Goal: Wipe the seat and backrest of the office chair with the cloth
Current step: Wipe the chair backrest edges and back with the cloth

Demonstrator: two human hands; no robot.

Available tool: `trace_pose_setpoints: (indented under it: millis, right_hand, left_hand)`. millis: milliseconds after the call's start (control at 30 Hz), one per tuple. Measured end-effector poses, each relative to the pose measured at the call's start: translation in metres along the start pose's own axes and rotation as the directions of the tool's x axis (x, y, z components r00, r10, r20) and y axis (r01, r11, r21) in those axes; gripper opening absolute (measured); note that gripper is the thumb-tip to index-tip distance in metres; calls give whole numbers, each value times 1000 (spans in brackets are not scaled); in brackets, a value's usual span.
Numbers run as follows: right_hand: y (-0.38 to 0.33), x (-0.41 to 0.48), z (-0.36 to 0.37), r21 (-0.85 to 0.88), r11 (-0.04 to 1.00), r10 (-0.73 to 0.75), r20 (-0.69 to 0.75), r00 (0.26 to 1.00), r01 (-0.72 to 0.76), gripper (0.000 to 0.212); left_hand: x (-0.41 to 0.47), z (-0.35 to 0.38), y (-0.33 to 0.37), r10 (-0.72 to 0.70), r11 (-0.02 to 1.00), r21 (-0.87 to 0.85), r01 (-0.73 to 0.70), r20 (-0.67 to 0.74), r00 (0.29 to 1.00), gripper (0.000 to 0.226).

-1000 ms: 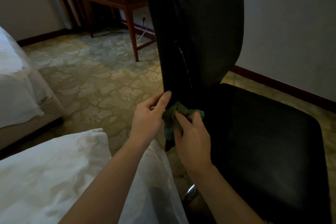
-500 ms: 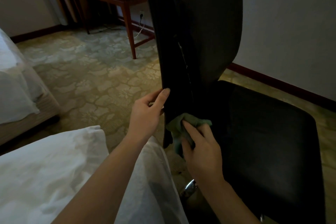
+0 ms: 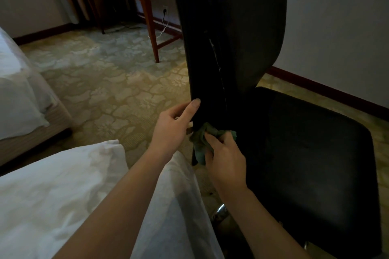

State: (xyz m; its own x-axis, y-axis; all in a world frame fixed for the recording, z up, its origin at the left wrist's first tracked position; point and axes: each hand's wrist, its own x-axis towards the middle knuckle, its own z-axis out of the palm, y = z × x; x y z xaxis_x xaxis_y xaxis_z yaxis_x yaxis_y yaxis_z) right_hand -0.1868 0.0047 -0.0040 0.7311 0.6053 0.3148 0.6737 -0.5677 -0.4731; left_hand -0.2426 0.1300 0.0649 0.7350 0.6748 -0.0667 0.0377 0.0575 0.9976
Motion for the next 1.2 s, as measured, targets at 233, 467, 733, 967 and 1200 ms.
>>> trace_pose_setpoints:
  millis: [233,467,733,967,1200]
  right_hand:
    - [20,-32,11,103,994,44,12,999,-45,45]
    - [-5,-10,-16,201,978,-17,-164,986,51,47]
    - [-16,7,-4,111,991,-42,-243,969,71,44]
    - [14,-19,39,-91,996,-23,-124,992,11,36]
    - [18,-33,22,103,994,-17,-259,966,45,42]
  left_hand:
    - [-6,1,-5,-35,992,-125,29,-38,999,31]
    - [-16,8,-3,131,987,-83,-139,-100,986,25]
    - [-10,12,8,217,972,-53,-228,-165,962,28]
    - [-8,9,6,184,982,-15,-187,-133,974,22]
    - [-9,1,3,98,991,-85,-101,-39,994,35]
